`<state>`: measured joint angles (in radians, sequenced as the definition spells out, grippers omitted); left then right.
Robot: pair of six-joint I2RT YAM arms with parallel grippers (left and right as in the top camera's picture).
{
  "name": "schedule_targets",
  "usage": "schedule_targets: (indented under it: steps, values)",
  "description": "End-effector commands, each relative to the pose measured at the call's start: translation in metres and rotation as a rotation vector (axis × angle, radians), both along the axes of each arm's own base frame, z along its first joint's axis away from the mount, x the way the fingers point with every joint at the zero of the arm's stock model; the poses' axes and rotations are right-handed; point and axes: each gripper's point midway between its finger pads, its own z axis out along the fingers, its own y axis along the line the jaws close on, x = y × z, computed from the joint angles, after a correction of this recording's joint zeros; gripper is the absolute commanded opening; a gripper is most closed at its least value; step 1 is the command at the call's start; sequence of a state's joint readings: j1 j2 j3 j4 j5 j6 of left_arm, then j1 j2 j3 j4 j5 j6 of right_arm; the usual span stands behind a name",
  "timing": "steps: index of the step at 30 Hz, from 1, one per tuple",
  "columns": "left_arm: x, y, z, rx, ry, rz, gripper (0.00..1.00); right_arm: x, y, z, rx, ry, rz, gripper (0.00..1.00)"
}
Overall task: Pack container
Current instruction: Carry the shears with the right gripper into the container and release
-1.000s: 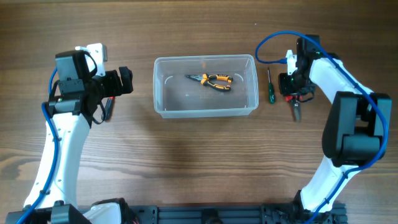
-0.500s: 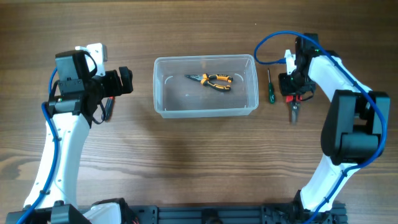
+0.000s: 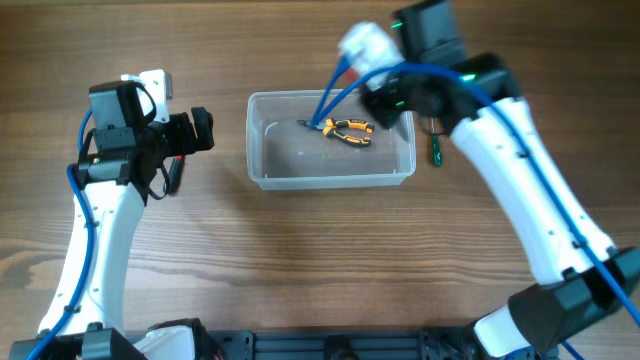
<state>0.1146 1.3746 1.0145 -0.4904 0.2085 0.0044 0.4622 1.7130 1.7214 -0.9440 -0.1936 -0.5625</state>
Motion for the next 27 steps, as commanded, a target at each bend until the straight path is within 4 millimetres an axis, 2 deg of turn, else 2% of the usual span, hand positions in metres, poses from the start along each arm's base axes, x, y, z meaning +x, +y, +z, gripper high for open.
schedule_targets:
  steps: [1,2,3,5,8,9,11,12,15,16,17,18,20,22,24,26,27]
  values:
    - [0.004,0.0,0.007,-0.018,-0.015,0.001,1.0,-0.022,0.068,-0.032,-0.116,-0.139,0.527,0.04]
    - [0.005,0.0,0.007,-0.018,-0.016,0.001,1.0,-0.022,0.077,-0.044,-0.14,-0.147,0.585,0.05]
    - [0.005,0.0,0.007,-0.018,-0.016,0.001,1.0,-0.019,0.088,-0.068,-0.161,-0.137,0.636,0.05]
    - [0.004,0.0,0.007,-0.018,-0.015,0.001,1.0,-0.016,0.099,-0.1,-0.171,-0.108,0.695,0.05]
    - [0.004,0.0,0.007,-0.018,-0.015,0.001,1.0,-0.018,0.103,-0.151,-0.217,-0.071,0.836,0.05]
    - [0.004,0.0,0.007,-0.018,-0.015,0.001,1.0,-0.018,0.104,-0.165,-0.227,-0.057,0.855,0.05]
    - [0.004,0.0,0.007,-0.018,-0.015,0.001,1.0,-0.018,0.107,-0.178,-0.218,-0.04,0.863,0.06]
    - [0.005,0.0,0.007,-0.018,-0.016,0.001,1.0,-0.023,0.112,-0.179,-0.185,-0.03,0.88,0.1]
    - [0.005,0.0,0.007,-0.018,-0.016,0.001,1.0,-0.029,0.122,-0.176,-0.15,-0.029,0.892,0.1]
    - [0.004,0.0,0.007,-0.018,-0.015,0.001,1.0,-0.028,0.123,-0.175,-0.143,-0.022,0.866,0.15]
    - [0.004,0.0,0.007,-0.018,-0.015,0.001,1.0,-0.022,0.125,-0.174,-0.131,-0.01,0.801,0.43]
    - [0.004,0.0,0.007,-0.018,-0.015,0.001,1.0,-0.016,0.123,-0.175,-0.148,-0.011,0.759,0.47]
    - [0.004,0.0,0.007,-0.018,-0.015,0.001,1.0,0.001,0.113,-0.176,-0.217,-0.027,0.648,0.52]
    - [0.005,0.0,0.007,-0.018,-0.016,0.001,1.0,0.017,0.1,-0.169,-0.283,-0.036,0.507,0.47]
    - [0.004,0.0,0.007,-0.018,-0.015,0.001,1.0,0.045,0.067,-0.136,-0.347,-0.079,0.196,0.42]
    - [0.004,0.0,0.007,-0.018,-0.015,0.001,1.0,0.054,0.039,-0.096,-0.323,-0.112,0.005,0.52]
    - [0.004,0.0,0.007,-0.018,-0.015,0.001,1.0,0.057,0.019,-0.062,-0.255,-0.131,-0.106,0.56]
